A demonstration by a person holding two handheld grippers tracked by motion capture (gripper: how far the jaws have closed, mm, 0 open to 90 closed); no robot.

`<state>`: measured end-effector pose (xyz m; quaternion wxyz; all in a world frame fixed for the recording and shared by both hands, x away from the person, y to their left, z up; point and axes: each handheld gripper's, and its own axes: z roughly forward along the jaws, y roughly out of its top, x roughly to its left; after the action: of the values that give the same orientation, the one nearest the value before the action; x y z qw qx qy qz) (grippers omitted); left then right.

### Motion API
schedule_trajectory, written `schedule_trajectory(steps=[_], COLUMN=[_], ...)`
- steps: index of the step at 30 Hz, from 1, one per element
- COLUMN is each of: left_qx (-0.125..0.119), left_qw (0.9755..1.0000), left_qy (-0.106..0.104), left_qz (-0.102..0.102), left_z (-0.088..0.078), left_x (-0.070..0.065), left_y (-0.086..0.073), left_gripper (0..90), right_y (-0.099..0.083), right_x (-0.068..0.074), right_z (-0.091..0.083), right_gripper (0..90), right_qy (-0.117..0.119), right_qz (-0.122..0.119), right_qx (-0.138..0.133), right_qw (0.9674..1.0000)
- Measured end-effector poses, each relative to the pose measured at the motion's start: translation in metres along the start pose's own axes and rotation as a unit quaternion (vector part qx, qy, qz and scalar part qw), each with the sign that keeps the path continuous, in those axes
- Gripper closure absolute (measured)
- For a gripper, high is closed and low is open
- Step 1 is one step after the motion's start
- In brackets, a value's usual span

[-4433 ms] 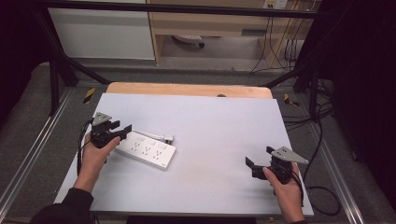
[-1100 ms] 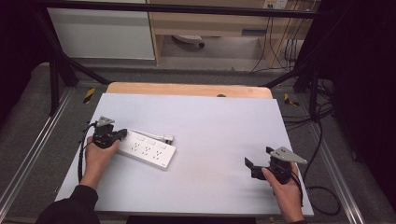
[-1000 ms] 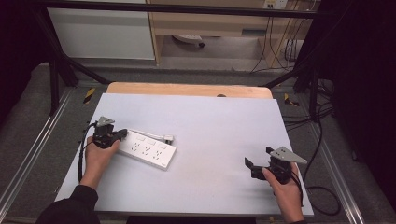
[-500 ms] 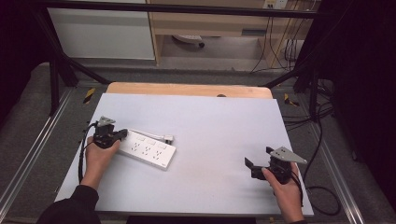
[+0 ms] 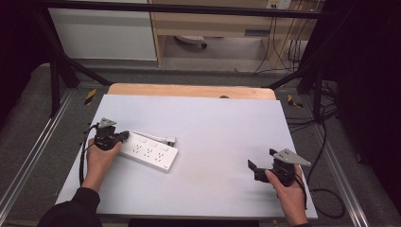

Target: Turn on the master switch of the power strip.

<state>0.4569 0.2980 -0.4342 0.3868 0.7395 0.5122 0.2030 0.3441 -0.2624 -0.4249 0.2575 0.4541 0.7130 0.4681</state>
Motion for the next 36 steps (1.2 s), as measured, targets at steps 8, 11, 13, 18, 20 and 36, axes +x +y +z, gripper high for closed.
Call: schedule_trajectory(steps=[8,11,13,18,20,36], left_qx=[0.001,0.001,0.002,0.002,0.002,-0.001], left_qw=[1.0,1.0,0.9999,1.0,0.9999,1.0], left_qy=[-0.004,-0.005,-0.007,-0.006,-0.007,-0.004], left_qz=[-0.004,-0.008,-0.01,-0.007,-0.008,0.001], left_z=[0.0001,0.0003,0.0005,0.0005,0.0005,0.0004], left_x=[0.0013,0.0016,0.002,0.0018,0.002,0.0011], left_y=[-0.0002,-0.0004,-0.0006,-0.0004,-0.0004,-0.0008], left_gripper=[90.0,90.0,90.0,90.0,90.0,90.0], right_y=[-0.0001,0.0,0.0,-0.0002,-0.0001,-0.0001], right_x=[0.0001,0.0003,0.0001,0.0001,0.0001,0.0001], right_z=[0.0002,0.0001,0.0,-0.0001,0.0,-0.0002], right_gripper=[3.5,3.5,3.5,3.5,3.5,3.5], right_qy=[0.0,0.0,0.0,0.0,0.0,0.0], right_qz=[-0.001,-0.001,-0.001,-0.001,-0.001,-0.001], right_qx=[0.0,0.0,0.0,0.0,0.0,0.0], right_qw=[1.0,1.0,1.0,1.0,1.0,1.0])
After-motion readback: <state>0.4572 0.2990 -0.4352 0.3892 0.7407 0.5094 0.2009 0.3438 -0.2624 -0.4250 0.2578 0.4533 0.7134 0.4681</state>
